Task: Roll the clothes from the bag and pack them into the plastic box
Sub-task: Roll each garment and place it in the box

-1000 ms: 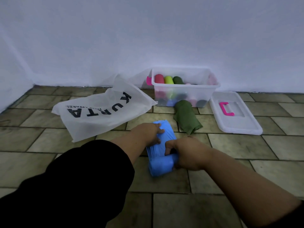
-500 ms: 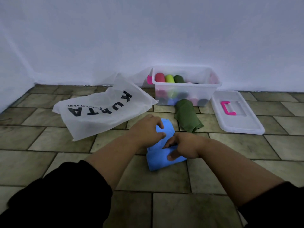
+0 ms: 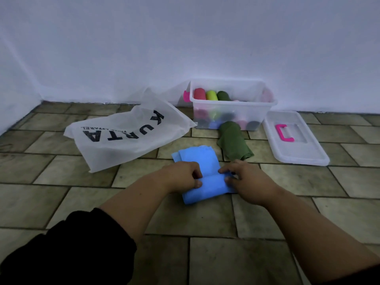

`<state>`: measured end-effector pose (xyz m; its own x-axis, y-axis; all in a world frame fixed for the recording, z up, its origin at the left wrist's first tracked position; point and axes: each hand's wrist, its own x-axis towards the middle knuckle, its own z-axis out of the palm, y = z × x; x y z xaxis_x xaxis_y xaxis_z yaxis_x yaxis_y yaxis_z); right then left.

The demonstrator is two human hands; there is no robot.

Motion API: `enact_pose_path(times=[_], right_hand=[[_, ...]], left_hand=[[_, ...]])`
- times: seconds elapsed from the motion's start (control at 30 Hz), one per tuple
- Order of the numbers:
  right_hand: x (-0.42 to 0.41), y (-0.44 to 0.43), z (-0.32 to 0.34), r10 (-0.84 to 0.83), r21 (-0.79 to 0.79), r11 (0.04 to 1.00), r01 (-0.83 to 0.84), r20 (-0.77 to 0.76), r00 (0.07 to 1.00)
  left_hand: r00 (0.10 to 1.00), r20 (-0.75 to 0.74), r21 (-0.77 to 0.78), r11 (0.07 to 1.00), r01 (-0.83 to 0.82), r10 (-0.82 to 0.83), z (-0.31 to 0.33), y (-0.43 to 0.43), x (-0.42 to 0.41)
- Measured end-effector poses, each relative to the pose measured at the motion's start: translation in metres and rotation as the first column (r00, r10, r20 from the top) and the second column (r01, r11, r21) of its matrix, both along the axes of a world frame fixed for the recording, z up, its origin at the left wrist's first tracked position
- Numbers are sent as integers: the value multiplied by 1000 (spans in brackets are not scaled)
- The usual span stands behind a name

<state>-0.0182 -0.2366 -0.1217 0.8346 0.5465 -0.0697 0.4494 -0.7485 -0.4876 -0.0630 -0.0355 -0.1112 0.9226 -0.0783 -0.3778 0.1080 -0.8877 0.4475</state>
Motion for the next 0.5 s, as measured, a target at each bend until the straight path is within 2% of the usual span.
enact_pose_path(times=[0.03, 0.1, 0.13, 0.2, 0.27, 0.33, 0.4, 0.5], right_hand=[[0, 0, -1, -29, 29, 999, 28, 11, 1000], [1, 3, -4, -57, 51, 997, 55, 41, 998], [1, 5, -5, -64, 44, 997, 61, 49, 997], [3, 10, -6, -81, 30, 996, 79, 52, 995], [5, 13, -7, -94, -7, 995, 95, 64, 994], [7, 13, -8, -90, -42, 995, 93, 74, 993], [7, 12, -7, -77, 2, 997, 77, 41, 996], [5, 9, -9, -43, 59, 997, 42, 22, 999]], left_hand=[[1000, 24, 93, 996, 16, -18, 0, -1, 0], [982, 177, 258, 966, 20, -67, -2, -3, -1], [954, 283, 244, 970, 22, -93, -5, -6, -3], [902, 408, 115, 988, 101, -140, -10, -12, -11], [849, 478, 157, 973, 171, -227, -21, -17, -18], [806, 548, 206, 970, 127, -221, -32, -15, -22], [809, 568, 161, 985, 69, -150, -35, -11, -20], [901, 433, 48, 999, -16, -6, -31, -6, -9]])
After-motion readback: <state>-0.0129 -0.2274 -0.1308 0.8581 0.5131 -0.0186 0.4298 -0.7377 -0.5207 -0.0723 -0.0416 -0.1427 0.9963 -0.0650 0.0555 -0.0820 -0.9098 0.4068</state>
